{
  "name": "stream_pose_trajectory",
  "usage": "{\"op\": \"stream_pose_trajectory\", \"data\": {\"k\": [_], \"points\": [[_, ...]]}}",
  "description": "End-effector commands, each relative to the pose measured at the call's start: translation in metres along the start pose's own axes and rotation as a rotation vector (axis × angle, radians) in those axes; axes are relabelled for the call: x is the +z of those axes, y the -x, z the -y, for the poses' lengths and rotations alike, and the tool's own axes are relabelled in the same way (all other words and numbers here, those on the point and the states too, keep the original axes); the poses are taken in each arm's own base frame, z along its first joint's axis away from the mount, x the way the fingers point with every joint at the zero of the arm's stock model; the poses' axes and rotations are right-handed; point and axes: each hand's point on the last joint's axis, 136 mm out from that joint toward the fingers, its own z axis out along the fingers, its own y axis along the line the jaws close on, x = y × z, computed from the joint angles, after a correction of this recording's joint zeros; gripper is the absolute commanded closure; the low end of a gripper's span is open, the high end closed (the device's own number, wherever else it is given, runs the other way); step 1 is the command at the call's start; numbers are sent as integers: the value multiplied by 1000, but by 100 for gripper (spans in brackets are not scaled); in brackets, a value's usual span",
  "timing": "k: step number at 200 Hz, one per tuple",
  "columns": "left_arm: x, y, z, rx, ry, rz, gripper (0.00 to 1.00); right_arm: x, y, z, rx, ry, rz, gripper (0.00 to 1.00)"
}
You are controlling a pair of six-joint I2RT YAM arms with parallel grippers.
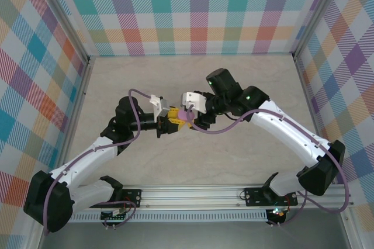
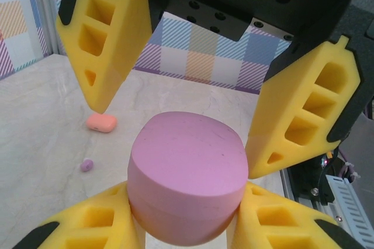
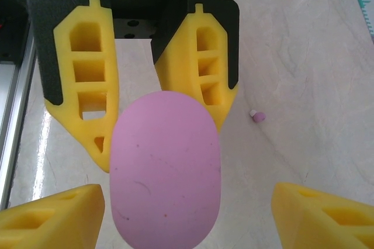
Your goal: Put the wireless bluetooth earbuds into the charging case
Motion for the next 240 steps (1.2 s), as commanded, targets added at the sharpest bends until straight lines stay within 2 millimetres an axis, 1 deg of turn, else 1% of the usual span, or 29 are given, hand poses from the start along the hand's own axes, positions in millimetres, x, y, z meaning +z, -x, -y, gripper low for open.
{"op": "stream_pose_trajectory", "data": {"k": [1,51,79,143,186,240], "points": [[-2,4,3,12,-1,22,72,3,8,5,-8,-2,17,24],[-3,-1,3,8,7,13,73,2,8,12,-2,-32,-4,24],[-3,-4,2,4,9,8,73,-2,11,14,15,-38,1,24],[-4,-4,4,7,6,6,73,-7,15,21,30,-56,11,24],[-6,-4,6,9,3,7,74,-8,12,34,49,-105,-1,25],[-7,-5,7,8,3,6,75,-13,14,44,70,-151,7,25]]}}
